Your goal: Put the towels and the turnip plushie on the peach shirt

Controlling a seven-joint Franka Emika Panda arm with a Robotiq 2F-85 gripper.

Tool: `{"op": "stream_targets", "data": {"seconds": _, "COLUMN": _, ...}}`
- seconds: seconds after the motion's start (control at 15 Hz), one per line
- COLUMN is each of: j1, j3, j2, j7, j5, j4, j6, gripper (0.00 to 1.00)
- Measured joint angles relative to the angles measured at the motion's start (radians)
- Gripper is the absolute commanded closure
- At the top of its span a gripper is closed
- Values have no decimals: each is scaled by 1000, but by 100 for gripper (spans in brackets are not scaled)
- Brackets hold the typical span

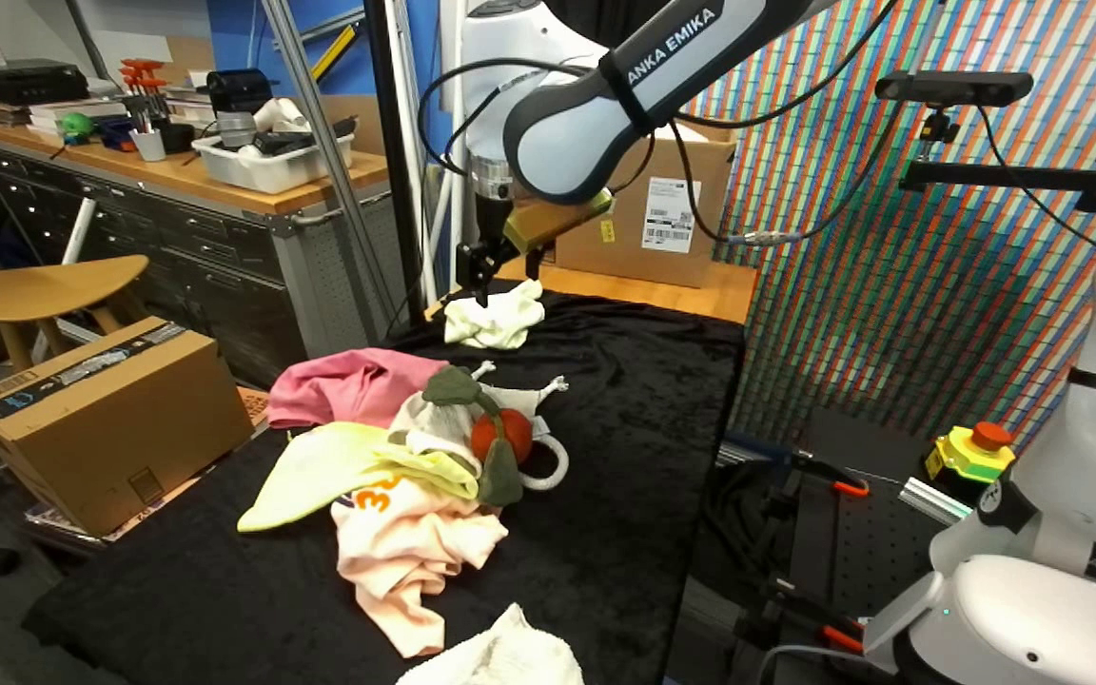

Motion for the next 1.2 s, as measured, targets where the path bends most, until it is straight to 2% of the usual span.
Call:
{"op": "stream_targets", "data": {"seconds": 0.47, "j1": -51, "j3": -8, "j2": 112, "j7": 5, "j5": 32, "j4": 242, "j6": -66, "gripper": 0}}
{"op": "stream_targets", "data": {"seconds": 1.2, "j1": -226, "j3": -5, "j2": 402, "j7": -256, "j5": 207, "j4": 522, "j6": -139, "gripper": 0}}
